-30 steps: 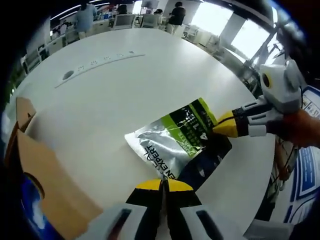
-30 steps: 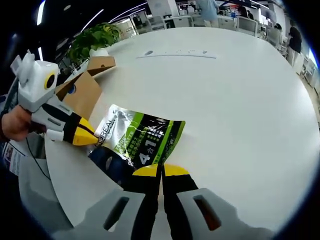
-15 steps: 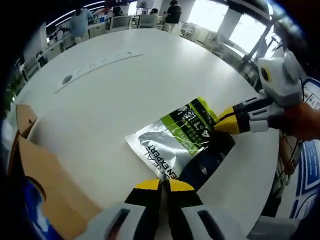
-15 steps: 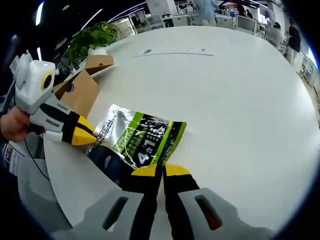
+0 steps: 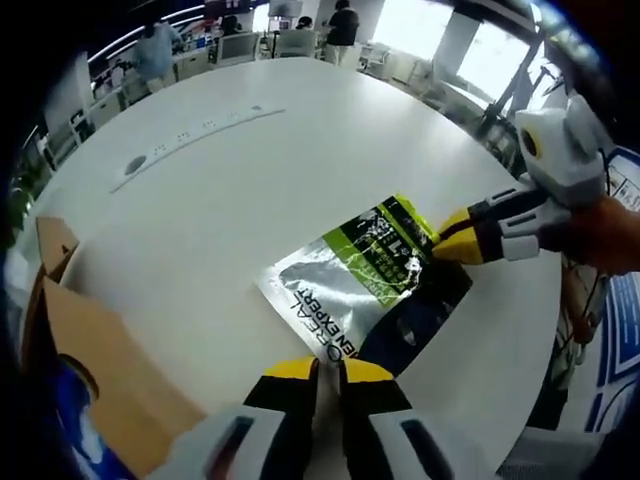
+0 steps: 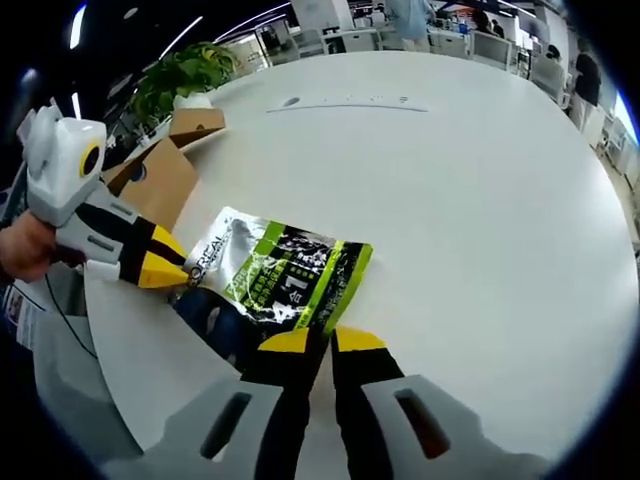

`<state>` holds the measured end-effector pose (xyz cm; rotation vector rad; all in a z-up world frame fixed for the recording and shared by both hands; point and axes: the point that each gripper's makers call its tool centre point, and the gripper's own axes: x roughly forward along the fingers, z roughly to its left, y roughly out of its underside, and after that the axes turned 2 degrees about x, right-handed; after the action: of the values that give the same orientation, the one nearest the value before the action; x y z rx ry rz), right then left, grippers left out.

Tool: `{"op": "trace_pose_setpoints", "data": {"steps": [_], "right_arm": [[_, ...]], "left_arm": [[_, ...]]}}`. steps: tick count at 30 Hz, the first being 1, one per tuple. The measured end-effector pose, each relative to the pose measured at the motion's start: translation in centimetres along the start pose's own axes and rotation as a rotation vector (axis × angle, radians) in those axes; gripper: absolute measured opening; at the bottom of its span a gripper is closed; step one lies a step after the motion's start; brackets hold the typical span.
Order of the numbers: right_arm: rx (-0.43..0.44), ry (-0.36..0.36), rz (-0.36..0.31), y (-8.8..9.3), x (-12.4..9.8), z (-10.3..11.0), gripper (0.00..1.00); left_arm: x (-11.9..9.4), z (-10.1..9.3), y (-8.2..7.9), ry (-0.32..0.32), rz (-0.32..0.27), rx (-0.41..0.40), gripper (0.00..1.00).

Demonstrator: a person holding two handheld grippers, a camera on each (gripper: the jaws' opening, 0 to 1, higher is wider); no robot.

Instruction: Operate the shoe box by opening the lid, removing the specified soft item, and placing it in the target area until the item is outside and the box remains undamaged.

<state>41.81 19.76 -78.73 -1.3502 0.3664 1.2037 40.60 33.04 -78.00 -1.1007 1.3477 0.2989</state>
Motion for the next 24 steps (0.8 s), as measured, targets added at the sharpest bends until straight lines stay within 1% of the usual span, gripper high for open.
{"op": "trace_pose_setpoints", "data": {"steps": [8,13,17,19,24], "right_arm": [[-0.003,0.020,-0.009,-0.1,-1.1,-0.2,0.08],[-0.013,0.027,-0.015,-0.4,-1.9,-0.1,0.08],[-0.020,0.037,-0.025,-1.0,-2.7,-0.1,0.07],[-0.024,0.042,-0.031,-1.3,-3.0,0.0,0.07],[-0.034,0.050,-0.050,-2.3,-3.8,0.5,0.07]], "left_arm": [[-0.9,-0.1,-0.1,-0.015,-0.013,0.025,0.10],[-1.9,0.2,-0.2,-0.019,-0.032,0.020,0.11],[-2.7,0.0,-0.4,-0.014,-0.053,0.014,0.11],[-3.1,-0.2,-0.8,0.002,-0.079,0.014,0.12],[-4.7,-0.2,-1.6,0.008,-0.122,0.013,0.12]]}}
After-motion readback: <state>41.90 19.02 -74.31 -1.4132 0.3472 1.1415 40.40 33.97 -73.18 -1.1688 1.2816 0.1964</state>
